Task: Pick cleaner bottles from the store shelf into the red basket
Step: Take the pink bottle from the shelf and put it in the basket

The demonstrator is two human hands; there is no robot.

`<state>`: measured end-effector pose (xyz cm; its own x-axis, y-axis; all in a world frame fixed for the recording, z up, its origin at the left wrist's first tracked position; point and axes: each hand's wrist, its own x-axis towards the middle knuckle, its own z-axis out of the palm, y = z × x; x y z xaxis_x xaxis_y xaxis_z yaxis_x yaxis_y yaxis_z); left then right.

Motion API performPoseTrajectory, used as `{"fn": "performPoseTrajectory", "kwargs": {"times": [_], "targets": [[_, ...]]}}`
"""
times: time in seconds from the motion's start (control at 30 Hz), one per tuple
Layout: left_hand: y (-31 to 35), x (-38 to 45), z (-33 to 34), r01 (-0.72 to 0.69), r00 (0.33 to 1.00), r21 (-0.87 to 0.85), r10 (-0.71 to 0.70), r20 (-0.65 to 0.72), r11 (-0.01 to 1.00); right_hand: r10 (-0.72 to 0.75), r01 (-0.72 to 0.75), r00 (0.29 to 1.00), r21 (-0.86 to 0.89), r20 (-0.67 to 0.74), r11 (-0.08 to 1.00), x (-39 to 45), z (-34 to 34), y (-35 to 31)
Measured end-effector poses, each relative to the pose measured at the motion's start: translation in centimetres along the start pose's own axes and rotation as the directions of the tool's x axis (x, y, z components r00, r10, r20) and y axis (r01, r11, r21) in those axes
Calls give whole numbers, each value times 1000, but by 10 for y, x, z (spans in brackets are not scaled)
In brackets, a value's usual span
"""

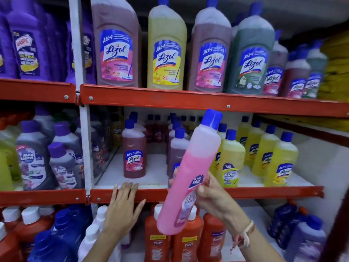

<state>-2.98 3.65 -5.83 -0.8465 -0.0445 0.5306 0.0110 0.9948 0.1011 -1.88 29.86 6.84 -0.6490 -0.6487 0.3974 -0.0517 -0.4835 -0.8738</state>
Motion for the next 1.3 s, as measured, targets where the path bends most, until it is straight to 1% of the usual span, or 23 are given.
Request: {"fn": "performPoseTrajectory", "kwargs": {"times": [0.13, 0.27, 0.33, 0.4, 0.47, 0.53, 0.6, 0.67, 0.7, 0.77, 0.83, 1.0, 1.13, 1.3], "targets": [[2, 0, -1, 16, 1000, -2, -16, -3, 1000, 42, -40, 995, -31, 93, 999, -9, -7, -9], [7, -2, -2, 40, 999, -16, -39, 29, 999, 88, -81, 992, -77, 91, 994, -16, -13, -19], [13, -1, -6, 98, 995, -72, -97, 14, 993, 89, -81, 993, -104, 81, 991, -20, -17, -23], [28, 2, -21, 185, 981, -215, -191, -11, 959, 83, -74, 993, -117, 78, 990, -25, -23, -27], [55, 8, -50, 197, 965, -409, -250, -81, 891, 86, -77, 994, -128, 61, 989, -27, -26, -32], [89, 12, -92, 110, 952, -608, -260, -164, 786, 82, -77, 996, -140, 29, 987, -29, -30, -34], [119, 16, -135, -34, 955, -778, -210, -211, 627, 70, -70, 998, -177, -8, 982, -31, -32, -35], [143, 16, -169, -117, 974, -862, -115, -198, 493, 52, -62, 998, -244, -47, 968, -33, -33, -35], [153, 16, -180, -131, 983, -879, -54, -174, 459, 42, -60, 997, -278, -70, 959, -35, -34, -35], [167, 15, -190, -143, 990, -894, 63, -129, 424, 17, -54, 993, -335, -113, 941, -39, -34, -33], [177, 14, -188, -145, 988, -901, 112, -108, 409, -8, -47, 989, -372, -145, 927, -44, -36, -30], [187, 13, -171, -102, 995, -898, 55, -87, 427, -31, -56, 980, -423, -195, 904, -57, -46, -17], [188, 6, -147, -13, 999, -923, 49, 7, 385, -4, -110, 971, -462, -238, 880, -73, -58, 2], [192, -21, -99, 162, 984, -940, 23, 176, 299, 122, -247, 953, -477, -278, 844, -99, -80, 39]]}}
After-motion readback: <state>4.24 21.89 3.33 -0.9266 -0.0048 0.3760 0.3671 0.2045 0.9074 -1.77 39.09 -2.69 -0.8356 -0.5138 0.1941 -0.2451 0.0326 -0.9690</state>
